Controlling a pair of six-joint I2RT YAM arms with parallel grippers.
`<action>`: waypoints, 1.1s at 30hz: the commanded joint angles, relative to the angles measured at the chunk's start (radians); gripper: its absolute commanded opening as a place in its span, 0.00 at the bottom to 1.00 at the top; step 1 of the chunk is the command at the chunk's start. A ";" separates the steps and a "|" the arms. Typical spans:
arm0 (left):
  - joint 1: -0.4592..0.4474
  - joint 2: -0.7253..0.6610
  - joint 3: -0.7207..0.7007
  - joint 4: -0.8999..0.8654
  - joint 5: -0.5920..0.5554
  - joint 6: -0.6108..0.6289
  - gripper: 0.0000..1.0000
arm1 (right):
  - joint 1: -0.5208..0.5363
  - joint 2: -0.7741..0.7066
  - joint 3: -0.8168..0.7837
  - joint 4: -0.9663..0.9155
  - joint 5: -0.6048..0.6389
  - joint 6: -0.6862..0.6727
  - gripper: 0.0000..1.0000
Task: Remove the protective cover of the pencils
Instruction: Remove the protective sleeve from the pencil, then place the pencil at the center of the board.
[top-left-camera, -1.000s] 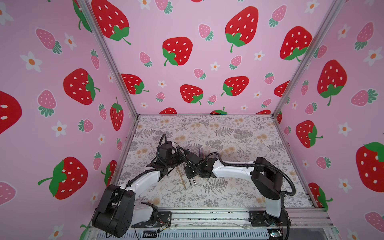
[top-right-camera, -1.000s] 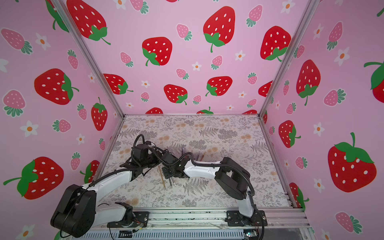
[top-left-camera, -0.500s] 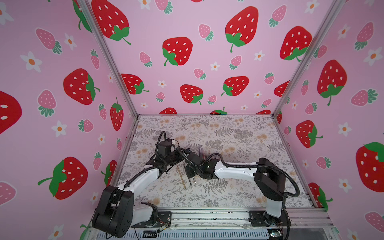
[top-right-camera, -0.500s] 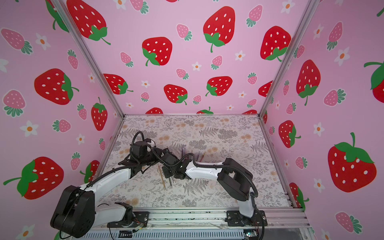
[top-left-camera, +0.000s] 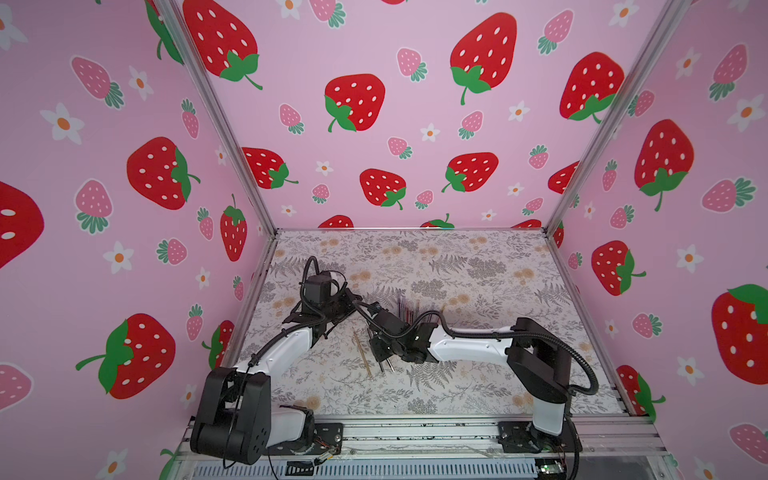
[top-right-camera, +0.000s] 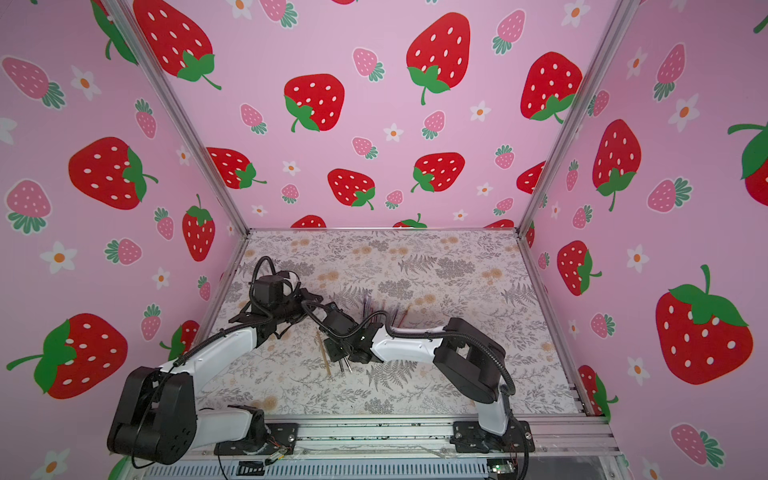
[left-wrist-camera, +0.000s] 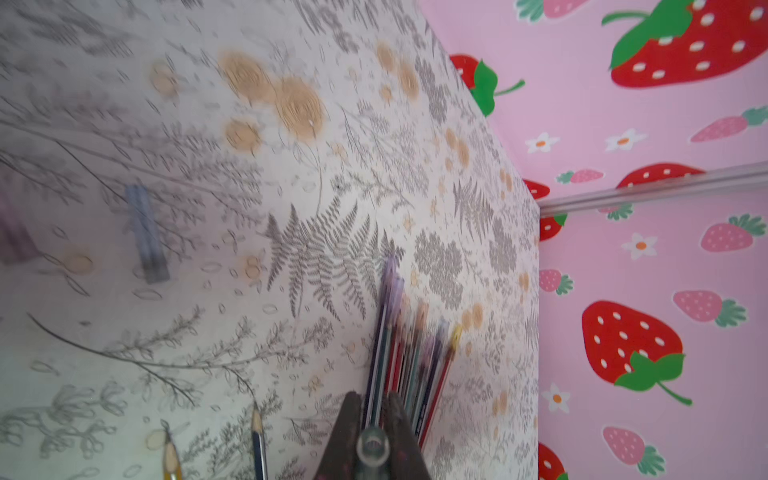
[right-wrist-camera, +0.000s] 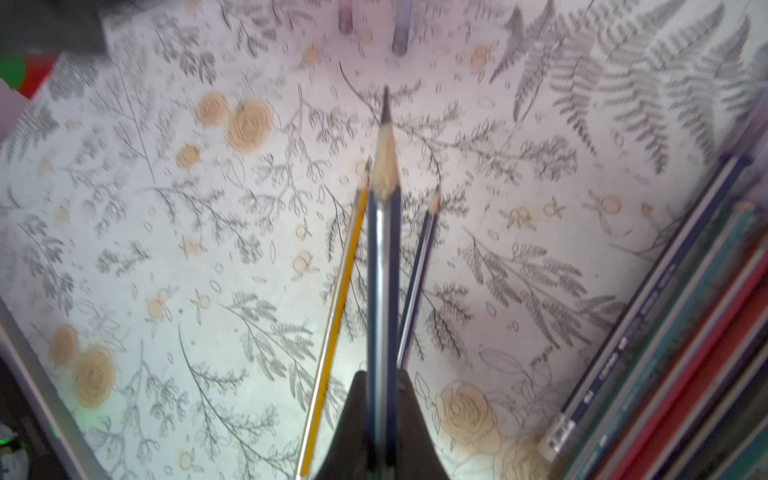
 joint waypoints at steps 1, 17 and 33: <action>0.025 0.036 0.064 0.051 -0.025 -0.002 0.00 | 0.011 -0.026 -0.010 -0.064 -0.006 -0.002 0.00; 0.015 0.139 0.122 0.016 -0.043 0.014 0.00 | -0.011 -0.014 -0.017 -0.118 0.034 0.102 0.00; -0.032 0.333 0.240 -0.084 -0.077 0.068 0.00 | -0.062 0.100 0.049 -0.160 -0.053 0.152 0.00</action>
